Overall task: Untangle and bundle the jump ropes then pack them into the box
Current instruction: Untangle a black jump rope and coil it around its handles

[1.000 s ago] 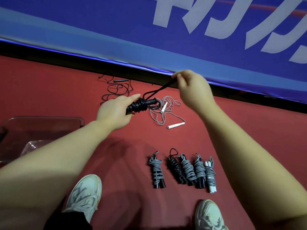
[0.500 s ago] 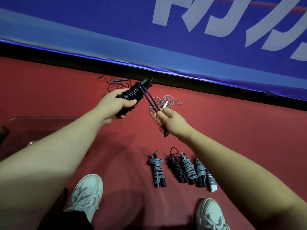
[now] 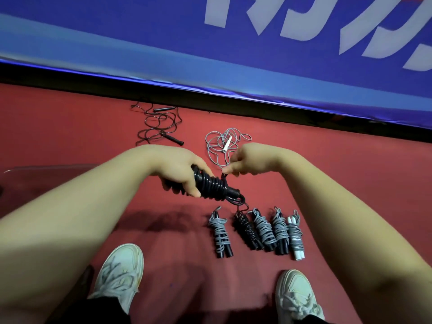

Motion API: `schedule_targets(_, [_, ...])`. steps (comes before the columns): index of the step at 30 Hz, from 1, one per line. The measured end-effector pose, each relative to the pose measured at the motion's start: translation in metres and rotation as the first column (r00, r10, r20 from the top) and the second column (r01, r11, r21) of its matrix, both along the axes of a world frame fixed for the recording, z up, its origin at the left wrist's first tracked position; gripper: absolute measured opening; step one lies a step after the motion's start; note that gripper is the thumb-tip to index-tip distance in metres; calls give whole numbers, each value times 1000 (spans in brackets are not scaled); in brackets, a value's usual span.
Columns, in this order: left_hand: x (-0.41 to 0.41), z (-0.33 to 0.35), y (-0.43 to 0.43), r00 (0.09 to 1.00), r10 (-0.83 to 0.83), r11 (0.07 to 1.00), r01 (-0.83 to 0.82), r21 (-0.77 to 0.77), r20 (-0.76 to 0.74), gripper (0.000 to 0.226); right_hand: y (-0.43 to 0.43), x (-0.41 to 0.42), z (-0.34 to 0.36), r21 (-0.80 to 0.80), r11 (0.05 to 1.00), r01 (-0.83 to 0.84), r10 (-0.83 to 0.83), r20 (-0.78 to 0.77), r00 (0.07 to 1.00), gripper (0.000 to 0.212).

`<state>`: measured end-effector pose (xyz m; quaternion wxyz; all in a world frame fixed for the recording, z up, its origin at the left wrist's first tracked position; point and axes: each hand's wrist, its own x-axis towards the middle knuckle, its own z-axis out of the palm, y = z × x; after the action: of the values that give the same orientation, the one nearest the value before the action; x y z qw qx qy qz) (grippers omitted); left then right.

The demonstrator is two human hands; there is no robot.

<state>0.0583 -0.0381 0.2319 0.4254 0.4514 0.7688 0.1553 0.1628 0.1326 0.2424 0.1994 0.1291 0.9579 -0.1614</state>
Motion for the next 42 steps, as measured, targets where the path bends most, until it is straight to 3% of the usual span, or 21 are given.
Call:
schedule_targets(2, [6,-4,9,996,80,997,-80,-2,-50,43,-18,-8,9,258,966,-26,34,-24,999,36])
schedule_targets(4, [6,-6,13,979,201,977,-196,85,-47,38,-38,-10,17,491,871,21,35,-105,994,26])
schedule_targets(6, [-1,-7,12,936,342,915,-352,197,87,31,-53,-5,20,578,811,89,51,-221,974,14])
schedule_targets(7, [-4,-8,10,898,397,869,-434,237,189,28,-56,-3,17,586,803,109,72,-278,958,19])
schedule_targets(10, [-10,-11,3,783,463,742,-598,302,414,25,-54,1,8,424,893,150,110,-530,841,30])
schedule_targets(12, [-13,-10,0,713,469,665,-673,322,521,24,-49,-1,5,74,981,178,-63,-748,661,24])
schedule_targets(13, [-14,-9,0,682,456,633,-700,330,572,23,-46,-1,3,-167,972,164,-231,-794,562,19])
schedule_targets(15, [-17,-6,-1,641,398,589,-727,353,656,20,-44,-4,0,-609,790,77,-573,-688,445,14])
schedule_targets(17, [-16,-2,1,599,336,544,-754,370,727,19,-49,-10,-2,-872,485,-66,-775,-463,430,13])
schedule_targets(19, [-11,0,4,572,275,500,-772,393,773,23,-54,-16,1,-965,146,-217,-872,-229,432,13])
schedule_targets(21, [-7,-1,6,565,193,489,-764,420,802,30,-53,-21,7,-952,-108,-286,-893,-33,449,15])
schedule_targets(23, [-10,-3,2,570,122,508,-739,443,812,38,-48,-21,15,-921,-284,-265,-850,114,515,12])
schedule_targets(24, [-13,-4,-2,591,94,522,-715,466,801,40,-45,-20,20,-927,-308,-214,-816,142,561,11])
schedule_targets(25, [-18,-4,-6,621,62,542,-678,496,781,43,-41,-18,24,-954,-263,-142,-790,128,600,12])
schedule_targets(28, [-27,-5,-15,716,-2,627,-543,559,698,71,-25,-12,36,-996,68,63,-759,-10,651,19])
schedule_targets(30, [-28,-5,-17,737,4,668,-505,547,676,84,-18,-7,39,-971,214,108,-739,-88,668,16])
schedule_targets(32, [-27,-5,-19,726,5,716,-483,504,688,82,-13,-1,39,-909,413,54,-677,-267,686,12])
schedule_targets(35, [-26,-6,-24,677,8,795,-451,406,736,69,-4,9,44,-680,727,-95,-446,-573,687,47])
schedule_targets(38, [-24,-7,-28,666,-13,860,-374,349,746,59,3,12,49,-575,801,-168,-280,-609,742,43])
schedule_targets(42, [-21,-9,-28,652,-21,866,-367,340,758,58,9,13,43,-652,738,-170,-264,-512,818,34])
